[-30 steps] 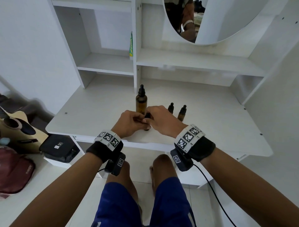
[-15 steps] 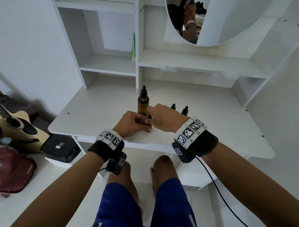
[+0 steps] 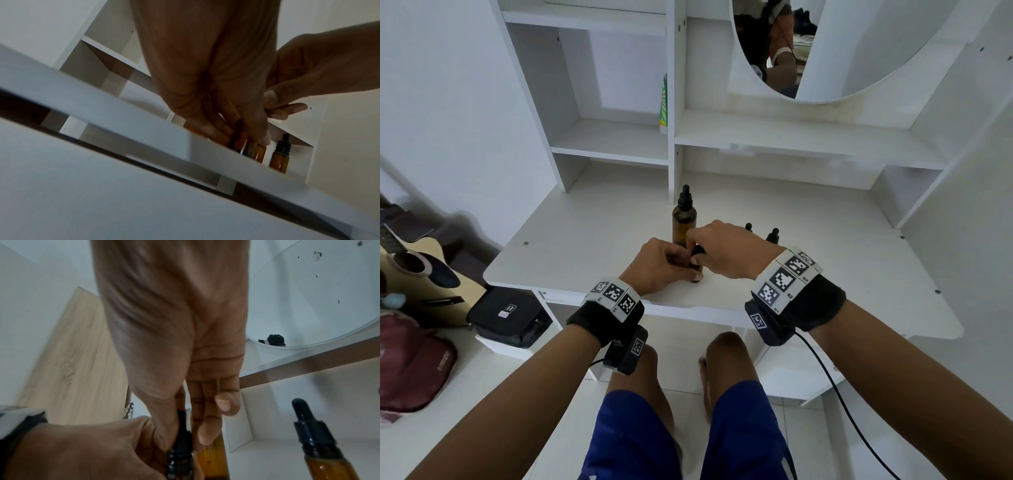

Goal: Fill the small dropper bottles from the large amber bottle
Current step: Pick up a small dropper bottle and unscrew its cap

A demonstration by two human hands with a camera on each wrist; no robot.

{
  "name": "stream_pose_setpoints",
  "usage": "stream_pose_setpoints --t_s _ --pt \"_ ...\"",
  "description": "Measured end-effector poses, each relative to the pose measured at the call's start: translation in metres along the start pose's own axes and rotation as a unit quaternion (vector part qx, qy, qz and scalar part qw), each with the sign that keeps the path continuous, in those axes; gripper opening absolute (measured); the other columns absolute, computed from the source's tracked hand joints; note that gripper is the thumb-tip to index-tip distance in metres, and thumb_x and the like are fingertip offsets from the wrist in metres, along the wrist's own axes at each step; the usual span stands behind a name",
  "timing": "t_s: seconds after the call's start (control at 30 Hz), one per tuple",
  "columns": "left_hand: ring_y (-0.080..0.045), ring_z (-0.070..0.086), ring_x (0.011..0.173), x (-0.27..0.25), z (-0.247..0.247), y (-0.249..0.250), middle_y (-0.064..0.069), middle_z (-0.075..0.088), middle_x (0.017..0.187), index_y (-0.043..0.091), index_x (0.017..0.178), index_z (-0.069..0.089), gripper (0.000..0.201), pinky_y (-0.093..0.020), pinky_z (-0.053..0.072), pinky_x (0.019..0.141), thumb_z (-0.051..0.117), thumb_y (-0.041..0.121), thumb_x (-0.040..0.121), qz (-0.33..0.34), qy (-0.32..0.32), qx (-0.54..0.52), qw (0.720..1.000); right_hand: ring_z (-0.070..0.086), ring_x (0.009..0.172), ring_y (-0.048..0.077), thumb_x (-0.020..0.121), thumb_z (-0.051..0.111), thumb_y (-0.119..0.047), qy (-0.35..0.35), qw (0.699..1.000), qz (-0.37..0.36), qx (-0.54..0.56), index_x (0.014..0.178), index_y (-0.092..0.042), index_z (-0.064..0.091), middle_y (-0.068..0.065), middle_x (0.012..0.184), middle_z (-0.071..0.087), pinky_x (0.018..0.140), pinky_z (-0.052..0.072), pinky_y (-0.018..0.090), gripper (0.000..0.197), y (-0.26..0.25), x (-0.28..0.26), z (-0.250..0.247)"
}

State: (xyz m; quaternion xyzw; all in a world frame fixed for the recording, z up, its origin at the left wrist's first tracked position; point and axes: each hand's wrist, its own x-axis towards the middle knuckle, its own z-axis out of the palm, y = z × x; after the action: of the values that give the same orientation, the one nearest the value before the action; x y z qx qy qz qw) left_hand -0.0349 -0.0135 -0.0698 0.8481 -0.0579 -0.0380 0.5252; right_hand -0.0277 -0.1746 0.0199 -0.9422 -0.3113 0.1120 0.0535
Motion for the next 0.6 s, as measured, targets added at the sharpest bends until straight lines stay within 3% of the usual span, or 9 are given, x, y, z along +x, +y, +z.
stream_pose_setpoints --t_s 0.1,0.17,0.3,0.37,0.43,0.53,0.6 --pt "-0.008 0.073 0.081 -0.0001 -0.0002 0.0011 0.004 0.077 0.083 0.014 0.088 0.079 0.021 -0.017 0.053 0.079 0.087 0.013 0.068 -0.003 0.002 0.004 1.0 0.058 0.097 0.024 0.091 0.053 -0.008 -0.016 0.999 -0.02 0.031 0.107 -0.022 0.063 0.003 0.108 0.059 0.081 0.05 0.039 0.023 0.0013 -0.0025 -0.0034" --pt "-0.006 0.072 0.079 0.0 0.0002 0.0013 0.004 0.077 0.082 0.013 0.088 0.079 0.021 -0.016 0.052 0.077 0.087 0.014 0.068 -0.002 0.002 0.003 1.0 0.056 0.099 0.024 0.09 0.055 -0.008 -0.018 0.999 -0.022 0.025 0.112 -0.023 0.061 0.003 0.109 0.057 0.085 0.05 0.041 0.028 0.0019 -0.0034 -0.0038" --pt "-0.003 0.07 0.073 -0.0005 -0.0003 0.0009 0.004 0.076 0.079 0.016 0.087 0.079 0.02 -0.014 0.049 0.072 0.087 0.016 0.068 -0.001 0.001 0.012 1.0 0.059 0.087 0.024 0.094 0.058 -0.034 0.006 1.0 0.003 -0.003 0.113 -0.018 0.057 0.005 0.102 0.058 0.072 0.047 0.035 0.025 0.002 -0.0005 0.0003" --pt "-0.005 0.071 0.078 -0.0006 -0.0007 0.0011 0.005 0.077 0.081 0.018 0.088 0.079 0.022 -0.017 0.052 0.077 0.087 0.015 0.068 0.001 -0.001 0.008 1.0 0.057 0.08 0.023 0.097 0.055 -0.035 0.008 1.0 0.013 -0.005 0.109 -0.015 0.059 0.006 0.099 0.058 0.066 0.041 0.032 0.024 0.0018 0.0 0.0002" --pt "-0.009 0.073 0.081 -0.0003 -0.0008 0.0009 0.004 0.077 0.082 0.016 0.089 0.079 0.022 -0.023 0.055 0.083 0.087 0.015 0.068 0.001 0.0 0.009 1.0 0.058 0.081 0.022 0.096 0.056 -0.026 0.003 1.0 0.0 0.017 0.108 -0.018 0.061 0.004 0.099 0.059 0.066 0.041 0.031 0.015 0.0022 0.0001 -0.0011" --pt "-0.009 0.073 0.082 -0.0002 -0.0006 0.001 0.004 0.077 0.083 0.015 0.089 0.079 0.022 -0.024 0.055 0.084 0.087 0.015 0.068 -0.002 0.0 0.011 1.0 0.058 0.096 0.022 0.091 0.055 -0.009 -0.02 0.999 -0.019 0.036 0.107 -0.024 0.064 -0.002 0.104 0.057 0.079 0.05 0.038 0.024 0.004 -0.0006 -0.0048" --pt "-0.007 0.072 0.08 -0.0002 -0.0005 0.0008 0.004 0.077 0.082 0.014 0.088 0.079 0.021 -0.021 0.054 0.081 0.087 0.015 0.068 0.0 -0.001 0.009 1.0 0.056 0.099 0.021 0.09 0.057 -0.01 -0.022 0.999 -0.018 0.027 0.109 -0.026 0.064 -0.005 0.101 0.053 0.084 0.05 0.039 0.026 0.0042 -0.0012 -0.0055"
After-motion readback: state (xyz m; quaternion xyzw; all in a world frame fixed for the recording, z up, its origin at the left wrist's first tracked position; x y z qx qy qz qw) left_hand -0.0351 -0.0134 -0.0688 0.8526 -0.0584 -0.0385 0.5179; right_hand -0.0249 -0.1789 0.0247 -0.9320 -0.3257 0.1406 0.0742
